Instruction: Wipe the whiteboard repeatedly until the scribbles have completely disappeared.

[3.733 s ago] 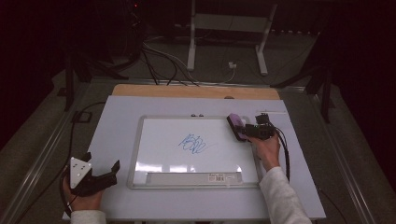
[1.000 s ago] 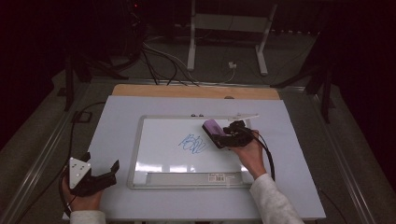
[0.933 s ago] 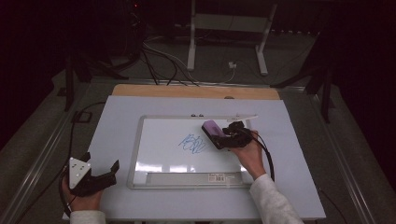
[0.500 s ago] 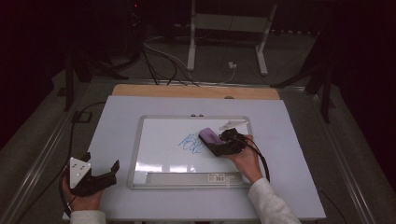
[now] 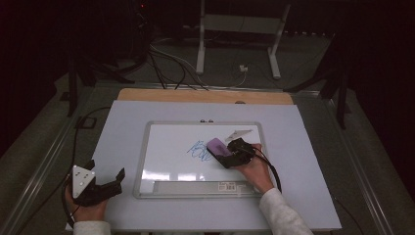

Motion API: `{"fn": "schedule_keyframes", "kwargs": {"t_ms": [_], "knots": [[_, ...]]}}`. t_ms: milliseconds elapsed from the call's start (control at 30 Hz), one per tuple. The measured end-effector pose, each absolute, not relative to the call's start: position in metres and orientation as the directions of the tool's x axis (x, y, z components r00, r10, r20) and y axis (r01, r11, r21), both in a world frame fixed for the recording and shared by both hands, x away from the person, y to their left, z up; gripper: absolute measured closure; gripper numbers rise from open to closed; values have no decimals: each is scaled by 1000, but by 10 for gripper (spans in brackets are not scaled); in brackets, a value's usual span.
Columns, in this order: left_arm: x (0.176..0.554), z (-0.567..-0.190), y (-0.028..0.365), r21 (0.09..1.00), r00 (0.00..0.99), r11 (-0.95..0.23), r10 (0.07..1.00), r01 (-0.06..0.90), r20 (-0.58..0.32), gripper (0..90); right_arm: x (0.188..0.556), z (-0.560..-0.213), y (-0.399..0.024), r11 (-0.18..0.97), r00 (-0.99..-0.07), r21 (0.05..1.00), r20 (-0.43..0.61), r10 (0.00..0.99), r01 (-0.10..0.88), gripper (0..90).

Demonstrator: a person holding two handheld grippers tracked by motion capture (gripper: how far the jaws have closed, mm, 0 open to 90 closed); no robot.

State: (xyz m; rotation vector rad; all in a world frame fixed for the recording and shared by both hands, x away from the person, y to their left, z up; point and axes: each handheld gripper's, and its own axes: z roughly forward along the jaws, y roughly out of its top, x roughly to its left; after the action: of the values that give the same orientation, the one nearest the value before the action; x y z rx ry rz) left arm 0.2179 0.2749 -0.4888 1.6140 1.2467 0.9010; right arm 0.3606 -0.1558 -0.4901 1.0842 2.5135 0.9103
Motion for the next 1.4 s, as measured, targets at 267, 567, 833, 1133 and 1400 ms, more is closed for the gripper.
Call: {"fn": "schedule_keyframes", "kwargs": {"t_ms": [267, 567, 833, 1133, 1400], "knots": [[218, -489, 275, 936, 234, -108, 972, 334, 29, 5, 367, -493, -150, 493, -669, 642, 41, 742, 587, 398], [217, -489, 276, 937, 232, -106, 972, 332, 28, 5, 379, -494, -167, 422, -571, 638, 34, 820, 644, 409], [218, -489, 275, 936, 232, -109, 972, 334, 31, 5, 386, -493, -186, 360, -473, 634, 9, 881, 684, 410], [218, -489, 275, 936, 232, -108, 972, 334, 30, 5, 370, -493, -154, 437, -587, 632, 35, 809, 640, 410], [217, -489, 276, 936, 230, -107, 973, 334, 29, 5, 374, -492, -158, 420, -552, 629, 17, 834, 654, 411]]}}
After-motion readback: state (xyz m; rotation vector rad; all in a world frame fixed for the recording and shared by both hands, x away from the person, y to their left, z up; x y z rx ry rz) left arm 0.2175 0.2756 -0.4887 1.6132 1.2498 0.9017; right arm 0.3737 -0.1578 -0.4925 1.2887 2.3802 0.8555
